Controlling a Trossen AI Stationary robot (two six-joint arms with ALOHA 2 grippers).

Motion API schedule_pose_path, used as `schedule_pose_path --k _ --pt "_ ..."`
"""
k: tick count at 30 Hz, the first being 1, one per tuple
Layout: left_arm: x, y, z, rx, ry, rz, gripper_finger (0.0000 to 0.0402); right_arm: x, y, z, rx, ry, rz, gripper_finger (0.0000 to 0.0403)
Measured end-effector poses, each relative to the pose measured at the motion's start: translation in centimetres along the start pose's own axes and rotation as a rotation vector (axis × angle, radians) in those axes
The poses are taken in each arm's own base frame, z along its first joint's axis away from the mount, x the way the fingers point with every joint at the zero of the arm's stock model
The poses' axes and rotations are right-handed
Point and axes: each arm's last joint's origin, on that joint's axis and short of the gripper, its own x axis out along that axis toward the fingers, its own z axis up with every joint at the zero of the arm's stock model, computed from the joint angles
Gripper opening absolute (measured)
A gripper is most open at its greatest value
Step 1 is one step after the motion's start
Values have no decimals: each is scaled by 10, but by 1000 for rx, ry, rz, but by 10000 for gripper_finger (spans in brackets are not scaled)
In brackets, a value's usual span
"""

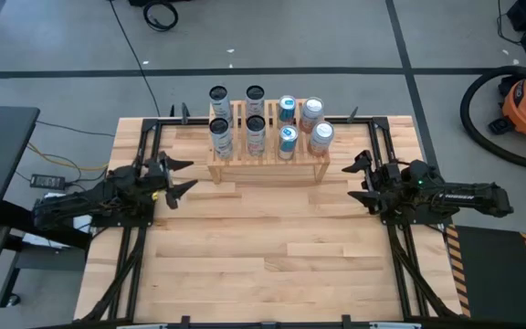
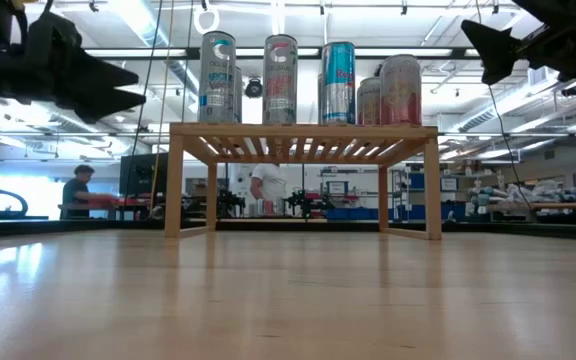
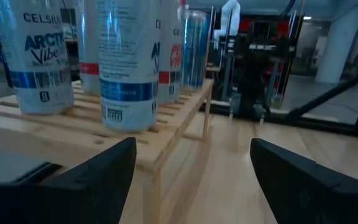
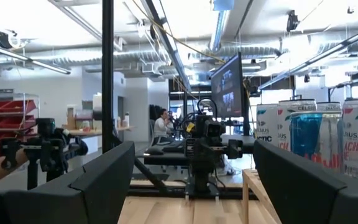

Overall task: Place canned beverage on shelf
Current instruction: Return to Home Position

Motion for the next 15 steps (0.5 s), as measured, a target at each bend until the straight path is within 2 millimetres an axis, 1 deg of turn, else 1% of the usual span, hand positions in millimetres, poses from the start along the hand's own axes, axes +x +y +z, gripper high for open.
schedule_pose_path --k 9,15 --pt "0 -2 2 -3 -16 -17 318 -1 2 2 2 -18 19 337" --pt "-2 -13 1 -9 -5 -136 318 -8 8 13 -14 -119 54 337"
